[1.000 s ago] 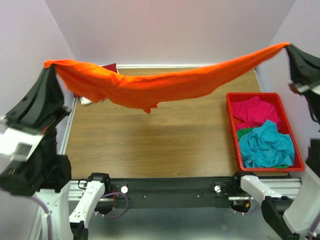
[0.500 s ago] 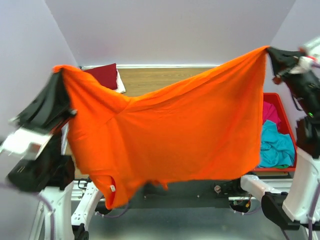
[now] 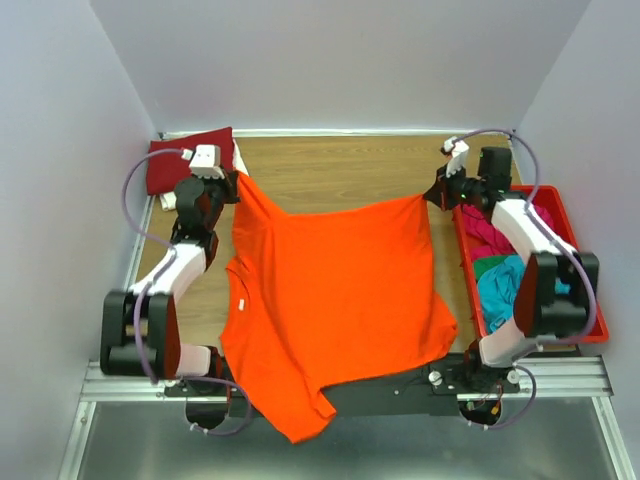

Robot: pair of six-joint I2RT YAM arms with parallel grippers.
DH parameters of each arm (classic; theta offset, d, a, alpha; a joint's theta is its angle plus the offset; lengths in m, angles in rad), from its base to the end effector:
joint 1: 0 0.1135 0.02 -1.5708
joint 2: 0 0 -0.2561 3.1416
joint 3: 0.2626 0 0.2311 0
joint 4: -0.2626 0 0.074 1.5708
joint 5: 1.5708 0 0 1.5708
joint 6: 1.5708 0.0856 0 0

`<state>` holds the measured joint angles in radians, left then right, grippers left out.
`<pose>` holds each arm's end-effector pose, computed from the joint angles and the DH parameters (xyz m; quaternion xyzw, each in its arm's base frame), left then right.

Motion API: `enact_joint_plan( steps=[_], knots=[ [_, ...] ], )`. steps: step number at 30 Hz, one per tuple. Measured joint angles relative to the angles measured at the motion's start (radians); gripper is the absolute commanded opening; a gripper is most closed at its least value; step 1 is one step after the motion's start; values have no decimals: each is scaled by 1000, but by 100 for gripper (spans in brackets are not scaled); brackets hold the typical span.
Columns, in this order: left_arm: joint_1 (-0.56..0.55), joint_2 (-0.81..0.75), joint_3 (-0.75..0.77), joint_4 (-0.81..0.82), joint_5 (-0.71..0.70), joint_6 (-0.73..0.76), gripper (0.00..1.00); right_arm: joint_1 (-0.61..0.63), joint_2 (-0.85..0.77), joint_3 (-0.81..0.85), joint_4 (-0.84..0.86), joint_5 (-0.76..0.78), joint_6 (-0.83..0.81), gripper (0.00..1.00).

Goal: Fold and stack the t-shirts
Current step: Flatten the tshirt out

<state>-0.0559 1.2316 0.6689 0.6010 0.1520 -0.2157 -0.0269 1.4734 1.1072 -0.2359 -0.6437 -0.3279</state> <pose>0.3128 -0.0305 0.2928 -0.0006 0.6936 -0.1494 0.7047 0.3436 0.0421 0.2638 -0.2715 0.8080 0.1976 0.4842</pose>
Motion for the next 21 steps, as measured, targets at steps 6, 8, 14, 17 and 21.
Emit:
enact_joint_plan(
  steps=[6, 8, 14, 17, 21],
  knots=[
    [23, 381, 264, -36, 2, 3, 0, 23, 357, 140, 99, 12, 14, 1],
    [31, 477, 351, -56, 2, 6, 0, 34, 435, 196, 117, 40, 14, 1],
    [41, 521, 425, -107, 2, 24, 0, 49, 517, 306, 145, 122, 30, 1],
    [41, 521, 454, -119, 3, 45, 0, 48, 518, 327, 154, 139, 40, 1],
    [41, 521, 463, -127, 19, 76, 0, 48, 517, 332, 164, 153, 45, 1]
  ],
)
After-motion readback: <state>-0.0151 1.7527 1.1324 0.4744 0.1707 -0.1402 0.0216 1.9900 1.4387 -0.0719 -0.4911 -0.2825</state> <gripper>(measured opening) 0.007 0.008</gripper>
